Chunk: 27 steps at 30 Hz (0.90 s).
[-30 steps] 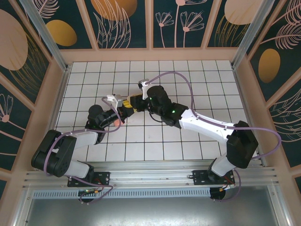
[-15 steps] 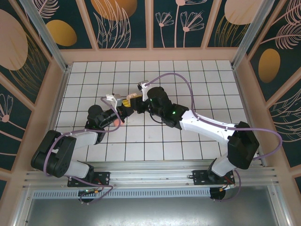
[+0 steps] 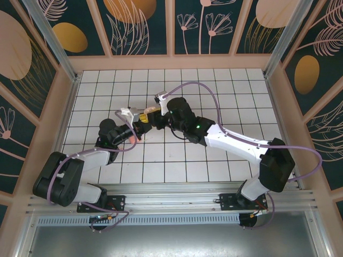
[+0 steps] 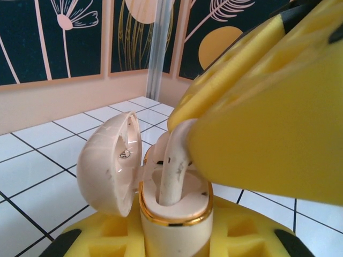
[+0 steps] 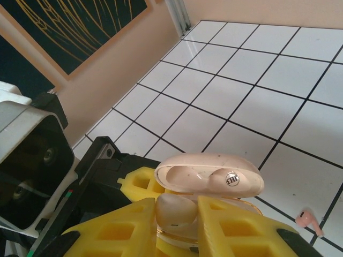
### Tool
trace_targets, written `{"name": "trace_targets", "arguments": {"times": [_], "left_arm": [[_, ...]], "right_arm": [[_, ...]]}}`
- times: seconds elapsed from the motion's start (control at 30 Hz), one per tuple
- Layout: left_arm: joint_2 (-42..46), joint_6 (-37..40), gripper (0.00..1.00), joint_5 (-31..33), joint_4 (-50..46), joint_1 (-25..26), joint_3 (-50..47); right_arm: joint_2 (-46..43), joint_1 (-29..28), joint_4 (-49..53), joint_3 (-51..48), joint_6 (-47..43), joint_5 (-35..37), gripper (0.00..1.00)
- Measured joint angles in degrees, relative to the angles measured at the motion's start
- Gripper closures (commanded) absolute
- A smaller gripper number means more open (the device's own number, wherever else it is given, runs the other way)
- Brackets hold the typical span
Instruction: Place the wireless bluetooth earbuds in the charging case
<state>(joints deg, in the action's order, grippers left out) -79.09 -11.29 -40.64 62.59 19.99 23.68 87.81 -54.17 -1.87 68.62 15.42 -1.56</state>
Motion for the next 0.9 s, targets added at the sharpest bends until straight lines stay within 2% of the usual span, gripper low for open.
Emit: {"name": "trace_targets", "arguments": {"times": [0.63, 0.9], "left_arm": [[1.42, 2.34, 0.92, -2.14, -3.74, -0.55, 0.24], [2.23, 3.39, 0.92, -2.71, -5.11, -0.59, 0.59]], "right_arm": [[2.01, 0.00, 10.19, 6.08, -6.91, -1.95, 0.74], [2.14, 0.00, 13.33, 7.89, -9.07, -2.78, 0.70]]}}
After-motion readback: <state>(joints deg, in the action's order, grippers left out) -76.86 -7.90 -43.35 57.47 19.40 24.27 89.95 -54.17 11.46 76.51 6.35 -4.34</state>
